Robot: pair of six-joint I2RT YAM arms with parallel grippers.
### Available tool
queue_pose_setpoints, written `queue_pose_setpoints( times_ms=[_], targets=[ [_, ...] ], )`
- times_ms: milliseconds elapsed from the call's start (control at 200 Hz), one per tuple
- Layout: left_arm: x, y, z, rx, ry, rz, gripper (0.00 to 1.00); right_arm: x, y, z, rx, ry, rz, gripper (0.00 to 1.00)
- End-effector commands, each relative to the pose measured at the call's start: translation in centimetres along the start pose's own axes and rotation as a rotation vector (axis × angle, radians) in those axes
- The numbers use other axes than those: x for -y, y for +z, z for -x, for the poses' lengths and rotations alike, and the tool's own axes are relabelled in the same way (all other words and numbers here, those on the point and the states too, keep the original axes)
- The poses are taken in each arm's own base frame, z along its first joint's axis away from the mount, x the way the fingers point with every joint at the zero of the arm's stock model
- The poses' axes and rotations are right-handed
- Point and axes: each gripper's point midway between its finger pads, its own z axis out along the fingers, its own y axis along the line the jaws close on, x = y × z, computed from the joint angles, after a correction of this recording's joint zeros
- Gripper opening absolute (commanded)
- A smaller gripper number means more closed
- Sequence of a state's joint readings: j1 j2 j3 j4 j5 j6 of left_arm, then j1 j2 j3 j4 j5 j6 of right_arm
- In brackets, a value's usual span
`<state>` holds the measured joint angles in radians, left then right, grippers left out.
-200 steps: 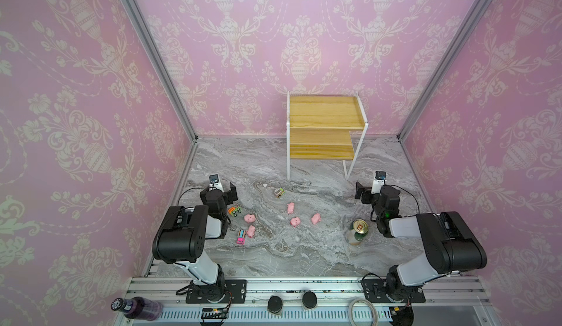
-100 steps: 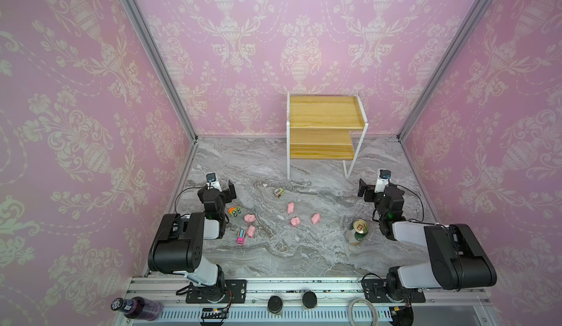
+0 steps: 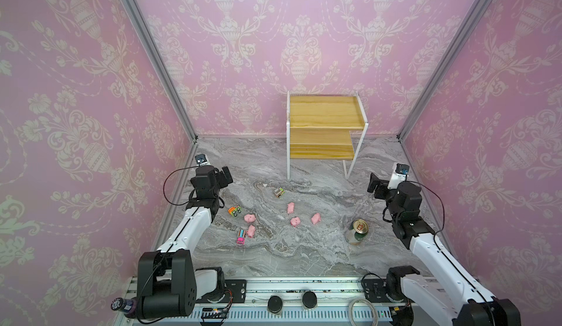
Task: Organize plastic toys on shelves
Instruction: Move the plastic toy to the top-center of the table.
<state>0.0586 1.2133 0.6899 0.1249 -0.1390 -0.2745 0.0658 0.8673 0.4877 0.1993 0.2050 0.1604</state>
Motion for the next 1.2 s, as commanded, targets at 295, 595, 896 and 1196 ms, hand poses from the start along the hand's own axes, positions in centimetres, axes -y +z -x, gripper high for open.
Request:
queue_pose_setpoints(
  times_ms=[295, 595, 896, 1196],
  targets=[
    [2.1, -7.1, -6.2, -0.387, -0.058, -0.094, 0.98, -3.9, -6.3, -3.6, -0.344, 0.030, 0.150, 1.00],
    [6.1, -8.6, -7.0, -0.459, 0.015, -0.247, 0.94, -8.7, -7.5, -4.6, -0.458, -0.073, 0.308, 0.97],
    [12.7, -8.9, -6.8, -0.456, 0.118, -0.447, 0.92, -11.5, -6.2, -3.0, -0.446, -0.062, 0.352, 0.97],
    [15.7, -7.0, -4.7, -0.449, 0.098, -0.442, 0.92, -9.9, -1.4, 1.4, -0.444, 0.212, 0.226, 0.95]
  ],
)
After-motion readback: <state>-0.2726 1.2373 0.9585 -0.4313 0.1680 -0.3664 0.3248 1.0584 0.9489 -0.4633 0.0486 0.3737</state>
